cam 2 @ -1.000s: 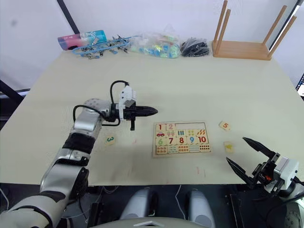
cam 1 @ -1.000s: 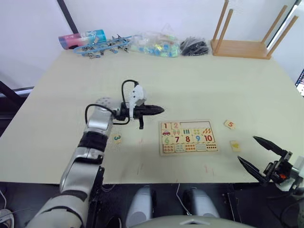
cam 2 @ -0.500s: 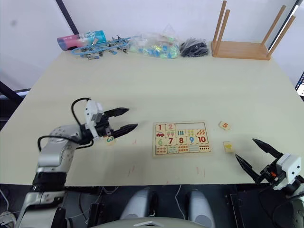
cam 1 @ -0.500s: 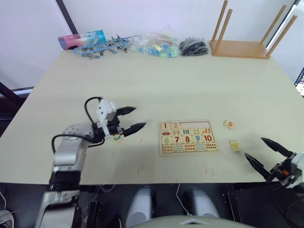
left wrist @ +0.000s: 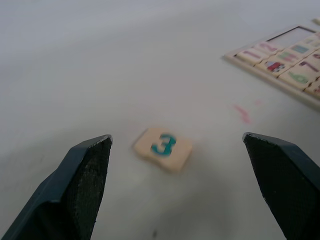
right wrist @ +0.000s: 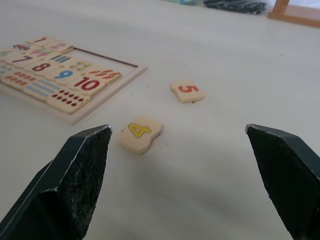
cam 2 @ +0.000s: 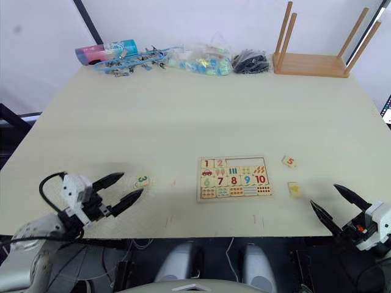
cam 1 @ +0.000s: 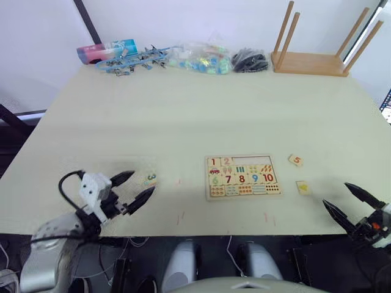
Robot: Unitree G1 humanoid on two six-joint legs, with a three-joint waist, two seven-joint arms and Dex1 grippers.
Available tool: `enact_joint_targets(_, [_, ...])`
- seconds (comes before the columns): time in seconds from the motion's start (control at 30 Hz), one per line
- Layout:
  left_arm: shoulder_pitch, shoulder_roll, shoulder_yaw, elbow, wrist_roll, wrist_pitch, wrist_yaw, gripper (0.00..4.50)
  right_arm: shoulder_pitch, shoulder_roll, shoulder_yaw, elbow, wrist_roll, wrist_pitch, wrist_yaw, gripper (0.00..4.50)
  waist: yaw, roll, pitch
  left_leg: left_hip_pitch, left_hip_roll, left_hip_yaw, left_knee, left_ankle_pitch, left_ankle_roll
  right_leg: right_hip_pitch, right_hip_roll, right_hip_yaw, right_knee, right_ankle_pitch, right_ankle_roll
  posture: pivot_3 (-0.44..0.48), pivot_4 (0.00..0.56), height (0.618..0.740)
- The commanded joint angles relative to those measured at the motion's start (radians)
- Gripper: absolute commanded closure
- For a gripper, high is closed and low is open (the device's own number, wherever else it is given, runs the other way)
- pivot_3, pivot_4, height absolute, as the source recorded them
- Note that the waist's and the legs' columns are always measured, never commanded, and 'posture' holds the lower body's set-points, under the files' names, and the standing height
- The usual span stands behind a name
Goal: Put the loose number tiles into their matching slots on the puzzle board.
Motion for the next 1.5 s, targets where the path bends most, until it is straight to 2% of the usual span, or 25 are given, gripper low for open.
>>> enact_joint_targets(0.03, [0.029, -0.018, 0.042, -0.037, -0.012, -0.044, 0.041, 0.05, 0.011, -0.009, -0.041, -0.019, 0.023, -0.016, 0.021, 0.00, 0.001, 0.000, 0.000, 0.000, 0.000, 0.000, 0.000, 0.000, 0.000, 0.000, 0.000, 0.000, 0.000, 0.000, 0.000, 0.000, 0.150, 0.737])
enact_joint_targets(0.43, [0.061, -0.037, 0.016, -0.028, -0.020, -0.073, 0.058, 0.05, 0.030, -0.015, -0.074, 0.030, 0.064, -0.013, 0.119, 0.00, 0.000, 0.000, 0.000, -0.001, 0.000, 0.001, 0.000, 0.000, 0.001, 0.000, 0.003, 0.000, -0.003, 0.000, 0.000, 0.000, 0.150, 0.737])
enact_joint_targets(0.97, [0.033, 0.002, 0.005, 0.001, -0.015, -0.075, 0.028, 0.05, 0.065, 0.023, -0.052, -0.069, 0.062, 0.012, 0.071, 0.00, 0.000, 0.000, 0.000, -0.001, 0.001, 0.000, 0.000, -0.001, 0.001, 0.000, 0.000, -0.001, -0.005, 0.000, 0.000, 0.000, 0.150, 0.737])
enact_joint_targets(1.17, [0.018, 0.043, -0.010, 0.037, 0.001, -0.102, -0.020, 0.05, 0.064, 0.021, -0.052, -0.093, 0.071, 0.031, 0.069, 0.00, 0.000, 0.000, 0.000, -0.001, 0.001, 0.000, -0.001, -0.001, 0.001, 0.000, 0.000, -0.001, -0.005, 0.000, 0.000, 0.000, 0.150, 0.737])
enact_joint_targets(1.5, [-0.225, 0.207, -0.092, 0.288, 0.015, -0.171, -0.243, 0.05, 0.096, 0.011, -0.032, -0.172, 0.098, 0.066, 0.130, 0.00, 0.000, 0.001, 0.000, -0.001, 0.000, 0.000, -0.002, -0.001, 0.001, 0.000, 0.001, -0.002, -0.006, 0.000, 0.000, 0.000, 0.150, 0.737])
